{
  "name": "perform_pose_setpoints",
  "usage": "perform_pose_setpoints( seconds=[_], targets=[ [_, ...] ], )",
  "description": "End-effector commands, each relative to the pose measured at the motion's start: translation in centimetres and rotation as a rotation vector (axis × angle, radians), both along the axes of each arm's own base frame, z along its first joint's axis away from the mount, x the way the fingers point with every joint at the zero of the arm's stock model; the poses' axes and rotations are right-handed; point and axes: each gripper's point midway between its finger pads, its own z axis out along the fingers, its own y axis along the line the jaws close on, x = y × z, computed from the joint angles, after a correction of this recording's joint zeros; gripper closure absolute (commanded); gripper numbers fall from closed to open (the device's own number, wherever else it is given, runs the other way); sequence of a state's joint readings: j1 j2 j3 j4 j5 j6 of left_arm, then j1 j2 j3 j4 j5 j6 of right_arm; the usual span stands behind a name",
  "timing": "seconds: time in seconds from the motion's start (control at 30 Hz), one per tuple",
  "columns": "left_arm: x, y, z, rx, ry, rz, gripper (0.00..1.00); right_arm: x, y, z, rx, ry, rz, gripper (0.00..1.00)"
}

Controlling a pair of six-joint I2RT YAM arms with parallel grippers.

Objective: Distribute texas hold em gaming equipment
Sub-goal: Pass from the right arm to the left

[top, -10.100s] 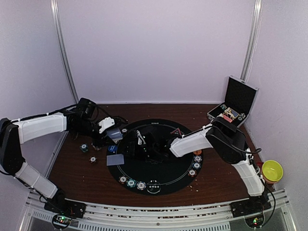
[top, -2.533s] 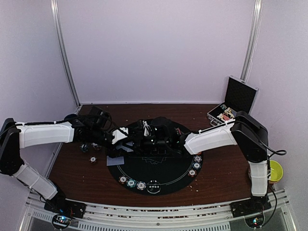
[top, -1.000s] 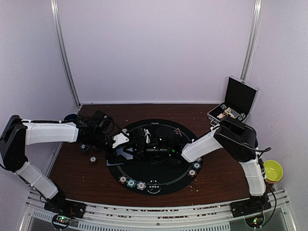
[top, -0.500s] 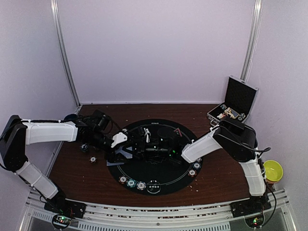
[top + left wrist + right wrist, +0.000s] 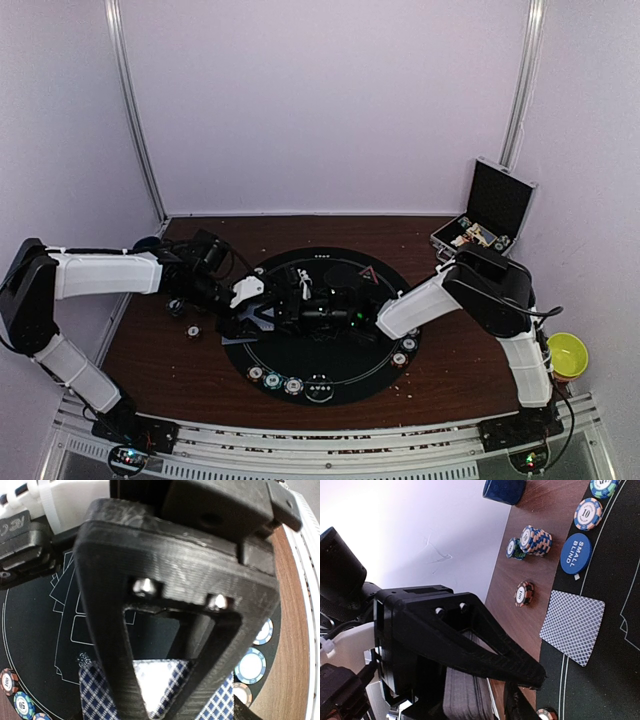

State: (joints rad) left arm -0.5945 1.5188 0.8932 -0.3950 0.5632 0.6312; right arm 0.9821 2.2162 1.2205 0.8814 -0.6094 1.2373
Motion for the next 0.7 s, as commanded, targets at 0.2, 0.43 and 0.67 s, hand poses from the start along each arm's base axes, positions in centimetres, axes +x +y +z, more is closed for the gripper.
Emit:
perform_pose_setpoints(
  seconds=[0.2, 0.43, 0.67],
  targets=[
    [1.0, -0.4, 0.7, -0.021, -0.031, -0.009, 0.58, 0.4, -0.3, -1.0, -0.120, -0.042, -0.018, 0.70],
    [0.7, -0.5, 0.9, -0.032, -0.031, -0.019, 0.58, 0.9, -1.3, -1.5, -0.158, -0.047, -0.039, 0.80],
    [0.7, -0.4, 0.7, -0.027, -0.029, -0.018, 0.59, 1.2, -2.5, -1.3, -0.181, -0.063, -0.048, 0.87]
  ],
)
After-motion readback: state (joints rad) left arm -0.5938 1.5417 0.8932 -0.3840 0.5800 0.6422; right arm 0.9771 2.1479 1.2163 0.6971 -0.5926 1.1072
